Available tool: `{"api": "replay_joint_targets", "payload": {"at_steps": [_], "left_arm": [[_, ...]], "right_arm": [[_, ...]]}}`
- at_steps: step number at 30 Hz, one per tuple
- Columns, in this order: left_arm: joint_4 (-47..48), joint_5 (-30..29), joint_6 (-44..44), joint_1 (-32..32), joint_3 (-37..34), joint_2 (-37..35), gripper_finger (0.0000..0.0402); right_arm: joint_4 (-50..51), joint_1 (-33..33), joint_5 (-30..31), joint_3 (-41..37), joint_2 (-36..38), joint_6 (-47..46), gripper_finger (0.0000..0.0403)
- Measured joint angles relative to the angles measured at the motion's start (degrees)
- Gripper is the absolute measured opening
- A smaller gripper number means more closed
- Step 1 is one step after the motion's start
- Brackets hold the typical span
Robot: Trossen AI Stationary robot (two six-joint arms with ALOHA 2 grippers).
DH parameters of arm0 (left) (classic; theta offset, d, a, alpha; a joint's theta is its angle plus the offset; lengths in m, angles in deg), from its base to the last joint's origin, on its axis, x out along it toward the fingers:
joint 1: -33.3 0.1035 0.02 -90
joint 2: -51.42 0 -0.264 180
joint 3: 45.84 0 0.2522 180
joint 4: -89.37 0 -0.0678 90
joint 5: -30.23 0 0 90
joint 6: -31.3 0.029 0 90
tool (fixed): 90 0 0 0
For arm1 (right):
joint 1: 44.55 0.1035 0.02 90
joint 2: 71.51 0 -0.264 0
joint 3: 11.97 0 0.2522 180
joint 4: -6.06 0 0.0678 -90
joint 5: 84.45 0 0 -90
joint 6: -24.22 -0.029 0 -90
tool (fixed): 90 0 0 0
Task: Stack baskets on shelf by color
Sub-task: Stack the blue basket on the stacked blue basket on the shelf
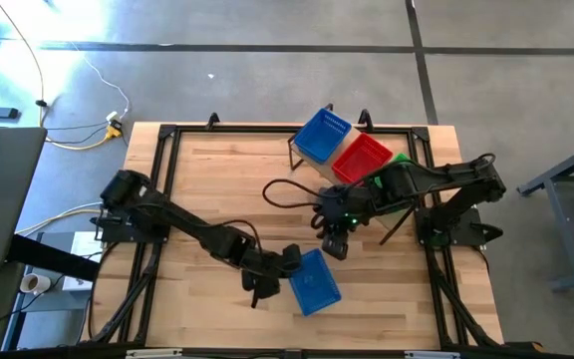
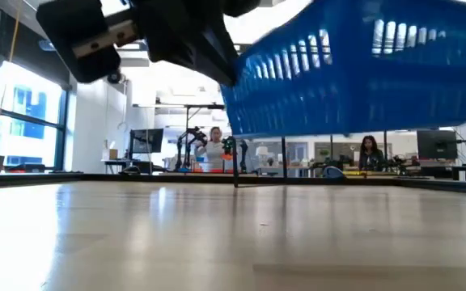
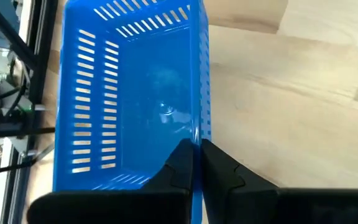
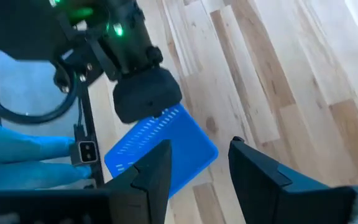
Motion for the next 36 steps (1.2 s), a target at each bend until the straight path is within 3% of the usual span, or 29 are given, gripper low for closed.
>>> {"api": "replay_joint_targets", "payload": {"at_steps": [6, 11, 17, 24, 36], "left_arm": [[6.26, -1.63, 2.03, 0.02, -0.04, -3.95, 0.0002], [8.55, -2.72, 4.76, -0.02, -0.04, -6.55, 0.0002], [10.20, -4.65, 9.06, 0.00, -0.02, -9.13, 0.0001], [10.28, -7.05, 12.45, -0.02, 0.01, -9.87, 0.0001], [13.85, -8.79, 12.49, 0.02, 0.79, -10.20, 0.0001]], "right_arm": [[-0.04, -0.34, -1.72, 0.00, 0.01, 1.51, 0.0144], [-0.84, -0.47, -2.07, 0.00, 0.00, 4.37, 0.0171], [-4.85, -0.48, -1.92, 0.00, -0.15, 15.71, 0.0205], [-6.64, -0.48, -1.91, 0.02, -1.65, 23.32, 0.0198], [-6.89, -0.74, 0.04, 0.00, -8.89, 26.00, 0.0193]]}}
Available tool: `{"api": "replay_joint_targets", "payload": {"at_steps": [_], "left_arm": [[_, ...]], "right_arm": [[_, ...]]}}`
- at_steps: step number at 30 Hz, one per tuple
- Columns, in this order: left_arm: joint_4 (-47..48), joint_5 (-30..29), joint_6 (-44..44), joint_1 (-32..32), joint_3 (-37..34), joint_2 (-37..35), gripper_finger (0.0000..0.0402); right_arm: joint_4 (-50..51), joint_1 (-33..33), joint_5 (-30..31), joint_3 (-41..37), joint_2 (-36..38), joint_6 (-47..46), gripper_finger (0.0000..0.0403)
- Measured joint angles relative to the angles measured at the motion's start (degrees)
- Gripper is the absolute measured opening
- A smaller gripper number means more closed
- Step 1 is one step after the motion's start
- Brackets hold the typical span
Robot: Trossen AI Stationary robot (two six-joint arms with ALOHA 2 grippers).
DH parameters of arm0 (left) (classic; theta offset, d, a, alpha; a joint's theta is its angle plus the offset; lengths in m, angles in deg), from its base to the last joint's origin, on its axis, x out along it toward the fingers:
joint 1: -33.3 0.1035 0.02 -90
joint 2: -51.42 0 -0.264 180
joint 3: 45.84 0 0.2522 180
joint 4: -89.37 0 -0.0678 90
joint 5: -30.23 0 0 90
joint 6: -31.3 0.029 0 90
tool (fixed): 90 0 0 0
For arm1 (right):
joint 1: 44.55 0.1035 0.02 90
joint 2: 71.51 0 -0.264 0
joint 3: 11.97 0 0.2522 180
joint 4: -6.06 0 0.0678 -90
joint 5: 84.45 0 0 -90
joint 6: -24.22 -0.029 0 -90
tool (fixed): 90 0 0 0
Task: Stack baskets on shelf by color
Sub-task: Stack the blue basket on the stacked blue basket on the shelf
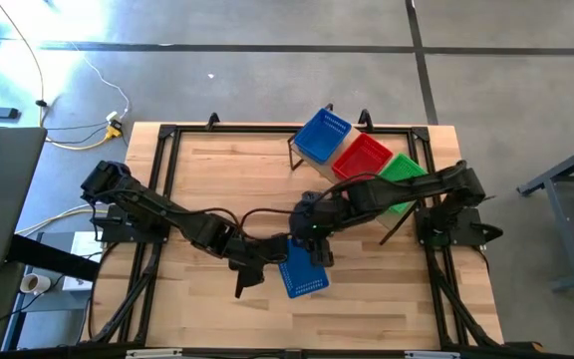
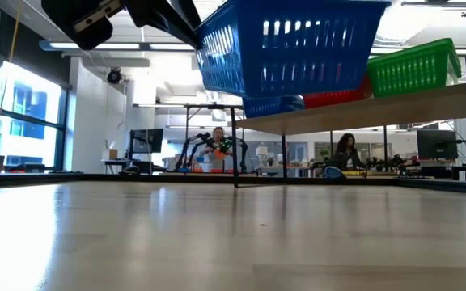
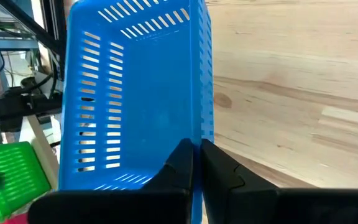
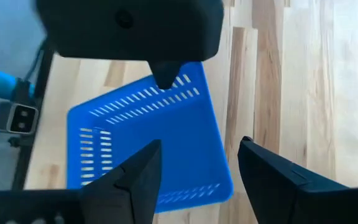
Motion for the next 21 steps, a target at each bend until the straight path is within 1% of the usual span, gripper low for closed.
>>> {"api": "replay_joint_targets", "payload": {"at_steps": [3, 14, 19, 21], "left_arm": [[-0.11, 0.00, -0.01, -0.02, 0.00, 0.00, 0.0001], [-0.17, -0.30, 0.00, -0.17, 0.00, 0.02, 0.0001], [-0.70, -2.03, 2.09, -1.59, 0.00, 0.04, 0.0001], [-0.46, -2.81, 2.62, -2.03, 0.00, 0.06, 0.0001]], "right_arm": [[-0.03, 0.00, 0.29, 0.00, -1.21, 1.35, 0.0193], [1.44, -0.75, 0.47, 0.00, -3.79, 1.49, 0.0193], [3.84, -1.48, 0.44, 0.00, -4.43, 0.70, 0.0192], [4.13, -1.54, 0.45, 0.00, -4.44, -0.13, 0.0186]]}}
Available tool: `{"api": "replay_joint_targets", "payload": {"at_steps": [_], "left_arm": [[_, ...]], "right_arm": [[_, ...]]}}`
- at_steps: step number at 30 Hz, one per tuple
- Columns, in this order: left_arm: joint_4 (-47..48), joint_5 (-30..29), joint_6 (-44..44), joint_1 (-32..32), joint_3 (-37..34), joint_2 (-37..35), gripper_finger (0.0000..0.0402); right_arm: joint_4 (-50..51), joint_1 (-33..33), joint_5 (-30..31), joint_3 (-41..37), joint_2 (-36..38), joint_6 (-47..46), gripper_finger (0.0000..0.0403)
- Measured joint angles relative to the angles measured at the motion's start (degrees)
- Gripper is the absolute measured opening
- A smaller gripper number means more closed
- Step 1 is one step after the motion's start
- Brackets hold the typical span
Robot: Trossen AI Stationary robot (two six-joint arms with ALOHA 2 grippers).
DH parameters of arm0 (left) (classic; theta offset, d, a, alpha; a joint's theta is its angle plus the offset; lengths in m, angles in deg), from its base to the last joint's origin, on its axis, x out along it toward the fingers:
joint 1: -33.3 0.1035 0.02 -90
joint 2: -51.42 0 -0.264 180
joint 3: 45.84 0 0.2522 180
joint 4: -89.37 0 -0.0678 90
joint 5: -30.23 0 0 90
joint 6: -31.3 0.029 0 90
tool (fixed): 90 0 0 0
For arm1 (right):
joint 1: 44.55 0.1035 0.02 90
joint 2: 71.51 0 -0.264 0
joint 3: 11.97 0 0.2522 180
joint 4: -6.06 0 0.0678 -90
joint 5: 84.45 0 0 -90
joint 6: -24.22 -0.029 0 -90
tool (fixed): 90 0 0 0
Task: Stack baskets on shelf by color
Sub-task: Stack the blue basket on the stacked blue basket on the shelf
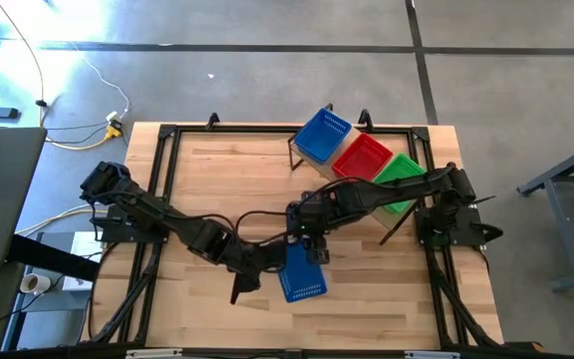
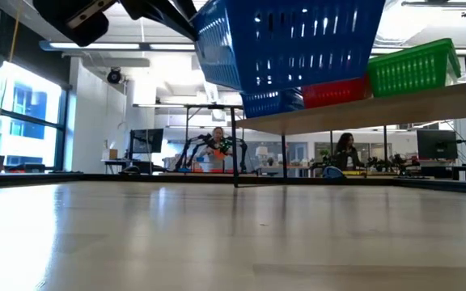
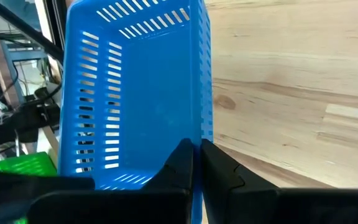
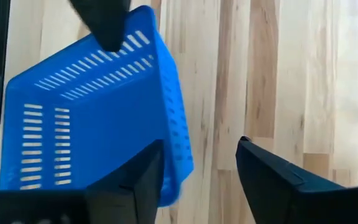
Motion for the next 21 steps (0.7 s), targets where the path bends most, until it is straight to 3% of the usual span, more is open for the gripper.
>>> {"api": "replay_joint_targets", "payload": {"at_steps": [3, 13, 21], "left_arm": [[0.12, -0.24, -0.09, -0.27, 0.00, 0.00, 0.0001], [-0.30, -0.25, -0.37, -0.19, 0.00, 0.02, 0.0005], [0.19, -3.86, 0.52, -0.21, 0.00, 0.04, 0.0006]], "right_arm": [[-0.14, 0.02, -0.02, 0.00, 0.00, -1.14, 0.0158], [0.38, 0.03, -2.95, 0.00, 0.00, -2.69, 0.0011], [0.59, 0.05, -2.58, 0.00, 0.04, -6.40, 0.0003]]}}
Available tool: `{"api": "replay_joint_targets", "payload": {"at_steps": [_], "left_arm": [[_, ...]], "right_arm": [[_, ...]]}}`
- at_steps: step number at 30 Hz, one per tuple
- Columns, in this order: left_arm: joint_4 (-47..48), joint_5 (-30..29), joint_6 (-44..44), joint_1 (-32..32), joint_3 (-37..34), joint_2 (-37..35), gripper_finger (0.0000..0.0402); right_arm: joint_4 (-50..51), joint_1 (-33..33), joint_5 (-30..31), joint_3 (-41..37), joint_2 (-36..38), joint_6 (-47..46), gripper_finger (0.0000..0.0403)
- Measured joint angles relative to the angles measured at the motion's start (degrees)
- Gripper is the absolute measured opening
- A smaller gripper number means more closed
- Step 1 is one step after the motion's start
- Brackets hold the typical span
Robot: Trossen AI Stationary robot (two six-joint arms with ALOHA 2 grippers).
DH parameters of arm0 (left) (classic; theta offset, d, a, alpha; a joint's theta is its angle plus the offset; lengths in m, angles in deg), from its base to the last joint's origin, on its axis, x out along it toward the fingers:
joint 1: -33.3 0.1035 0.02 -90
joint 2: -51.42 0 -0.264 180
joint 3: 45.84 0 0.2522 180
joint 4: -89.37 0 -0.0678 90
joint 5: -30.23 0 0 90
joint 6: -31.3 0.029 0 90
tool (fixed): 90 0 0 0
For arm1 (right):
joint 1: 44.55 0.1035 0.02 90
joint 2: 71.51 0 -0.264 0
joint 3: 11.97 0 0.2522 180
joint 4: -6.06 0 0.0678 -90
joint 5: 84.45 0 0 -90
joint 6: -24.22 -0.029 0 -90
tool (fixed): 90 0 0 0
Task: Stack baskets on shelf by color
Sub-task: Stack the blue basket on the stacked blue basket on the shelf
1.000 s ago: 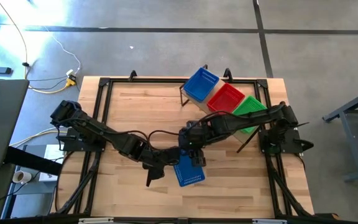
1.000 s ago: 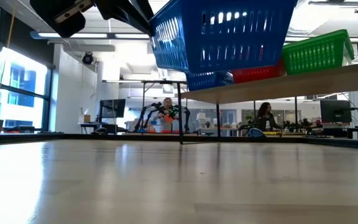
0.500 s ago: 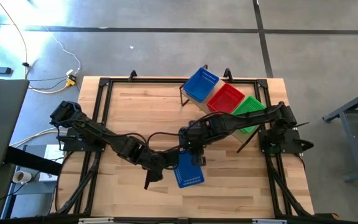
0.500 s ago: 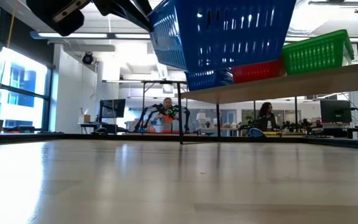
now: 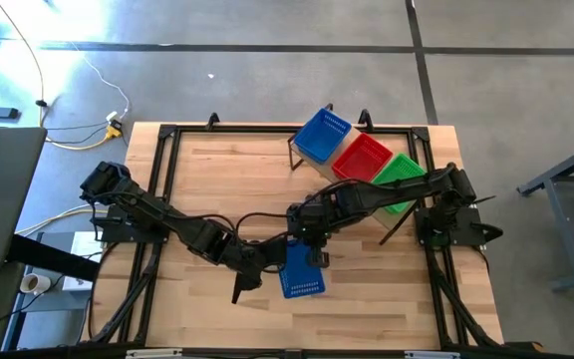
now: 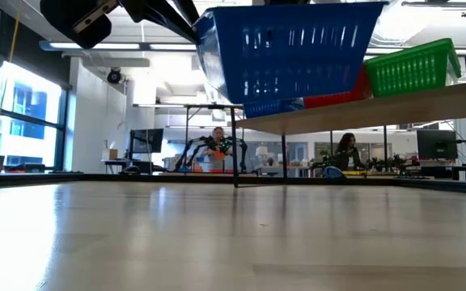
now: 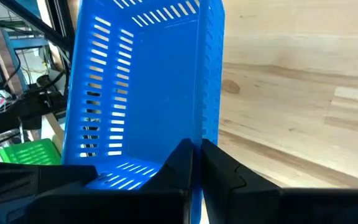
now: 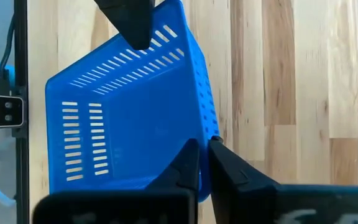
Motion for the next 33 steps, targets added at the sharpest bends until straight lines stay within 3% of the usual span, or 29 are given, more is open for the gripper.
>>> {"api": "replay_joint_targets", "payload": {"at_steps": [7, 22, 33], "left_arm": [[0.30, -1.52, -3.05, -0.01, -0.02, 0.00, 0.0016], [0.14, -5.27, -10.93, -0.67, 0.00, 0.00, 0.0131], [9.25, -5.39, -23.35, -1.10, -0.02, -0.65, 0.0137]], "right_arm": [[0.07, -0.01, 0.13, 0.00, 0.00, -2.28, 0.0001], [5.93, -0.78, 3.01, -0.01, 0.00, -10.29, 0.0000], [9.51, -2.75, 4.04, -0.04, 0.57, -13.80, 0.0000]]}}
